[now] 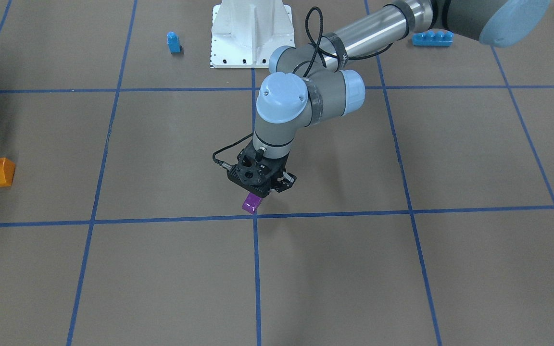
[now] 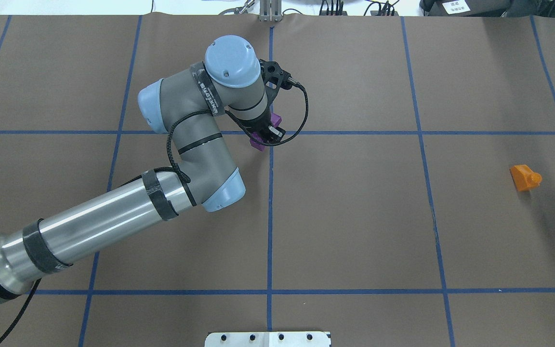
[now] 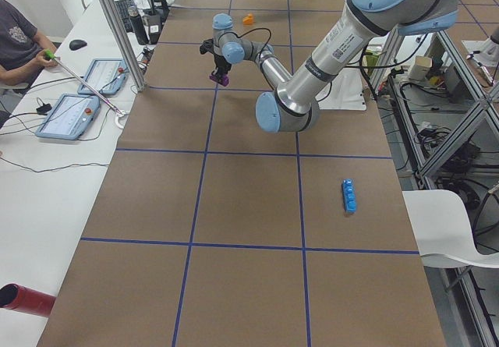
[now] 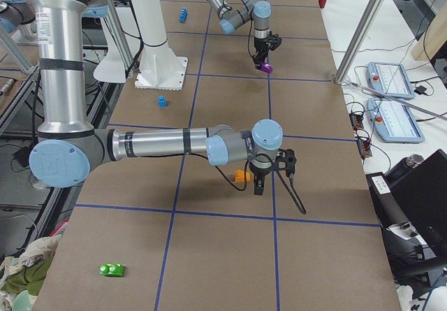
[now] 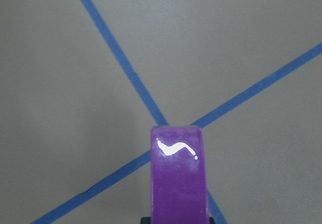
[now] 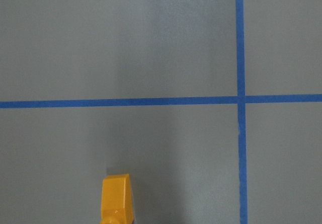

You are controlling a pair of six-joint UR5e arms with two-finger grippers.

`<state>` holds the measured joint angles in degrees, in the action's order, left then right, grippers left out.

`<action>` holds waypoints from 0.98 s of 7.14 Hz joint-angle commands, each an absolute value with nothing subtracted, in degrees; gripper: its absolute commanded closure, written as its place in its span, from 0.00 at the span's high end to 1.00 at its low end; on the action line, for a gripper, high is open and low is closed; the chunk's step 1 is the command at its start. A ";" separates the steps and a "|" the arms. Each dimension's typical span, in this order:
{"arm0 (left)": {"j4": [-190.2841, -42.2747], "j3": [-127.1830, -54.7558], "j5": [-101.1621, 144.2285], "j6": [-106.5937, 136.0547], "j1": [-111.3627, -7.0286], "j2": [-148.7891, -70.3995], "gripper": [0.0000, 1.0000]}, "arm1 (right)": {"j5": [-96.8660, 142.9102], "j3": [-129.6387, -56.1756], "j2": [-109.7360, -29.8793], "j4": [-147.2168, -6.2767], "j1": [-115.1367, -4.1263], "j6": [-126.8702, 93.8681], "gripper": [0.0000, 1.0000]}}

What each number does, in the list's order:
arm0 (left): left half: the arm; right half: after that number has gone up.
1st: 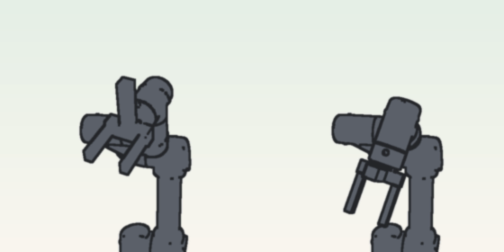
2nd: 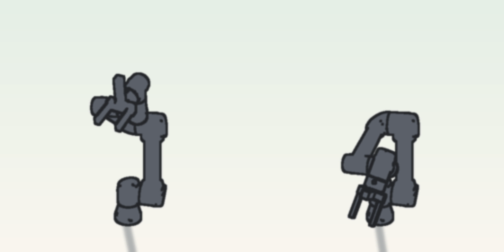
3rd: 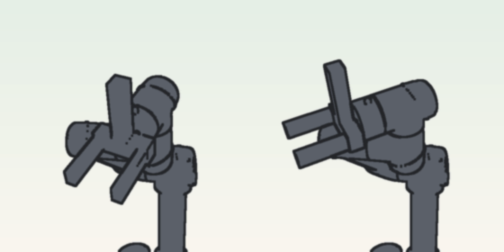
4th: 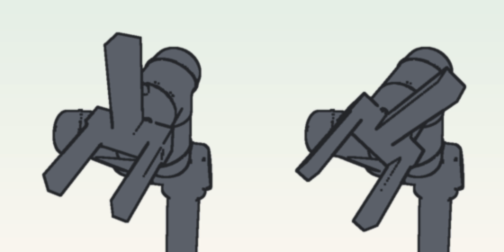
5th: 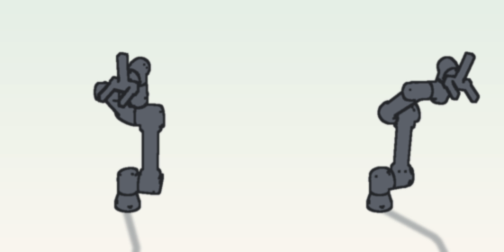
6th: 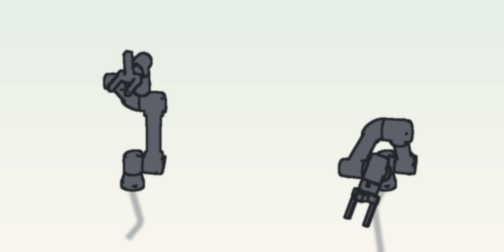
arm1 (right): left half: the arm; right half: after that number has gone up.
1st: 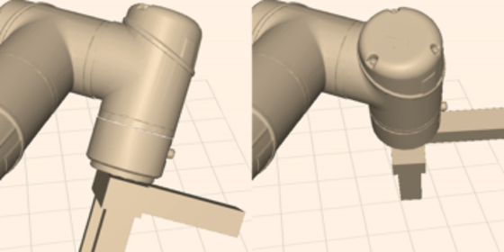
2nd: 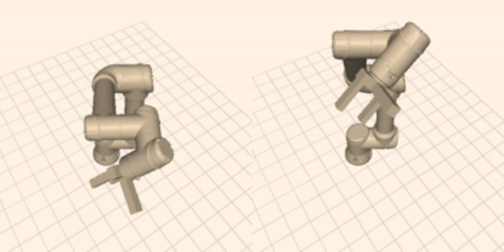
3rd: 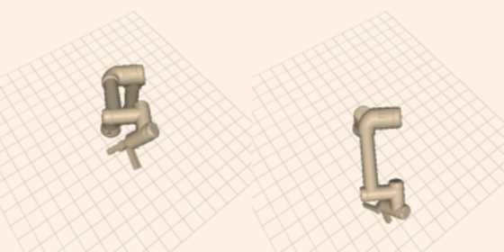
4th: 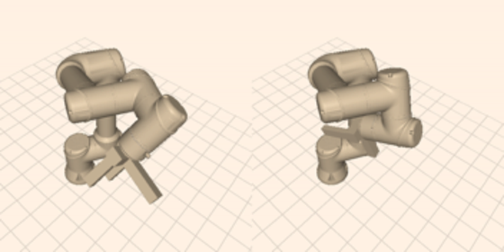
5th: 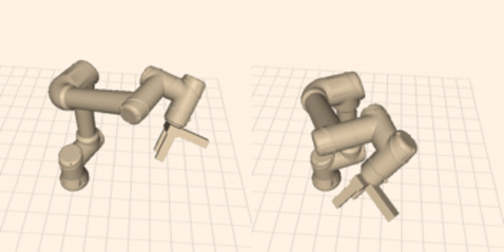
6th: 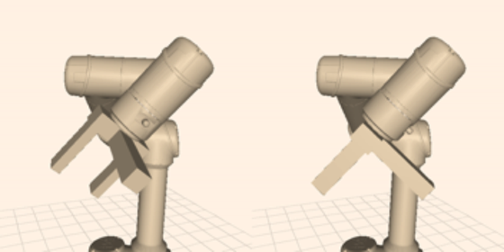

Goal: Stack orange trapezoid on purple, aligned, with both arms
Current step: 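Carry the purple block with the left gripper to the table center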

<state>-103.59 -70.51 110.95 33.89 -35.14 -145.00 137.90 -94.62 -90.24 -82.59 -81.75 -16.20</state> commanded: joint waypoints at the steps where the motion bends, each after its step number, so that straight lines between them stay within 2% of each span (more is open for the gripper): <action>1: -103.89 -69.26 108.20 30.34 -33.49 -145.28 0.00 | 137.81 -94.57 -90.53 -82.62 -80.16 -16.26 1.00; 2: -103.89 -68.82 108.11 30.15 -32.70 -145.28 0.00 | 137.90 -94.57 -90.61 -82.62 -79.55 -17.22 1.00; 3: -103.89 -68.56 108.11 30.15 -32.35 -145.28 0.09 | 137.99 -94.66 -91.05 -82.53 -78.84 -18.62 1.00; 4: -103.97 -68.55 107.50 30.23 -32.17 -145.28 0.43 | 137.99 -94.66 -91.40 -82.53 -78.05 -18.63 1.00; 5: -104.58 -68.55 107.40 30.76 -31.91 -145.28 0.99 | 137.55 -94.92 -91.41 -82.44 -77.00 -18.63 1.00; 7: -107.31 -68.55 107.31 30.85 -31.99 -145.20 1.00 | 133.09 -97.63 -92.02 -82.44 -72.71 -20.29 1.00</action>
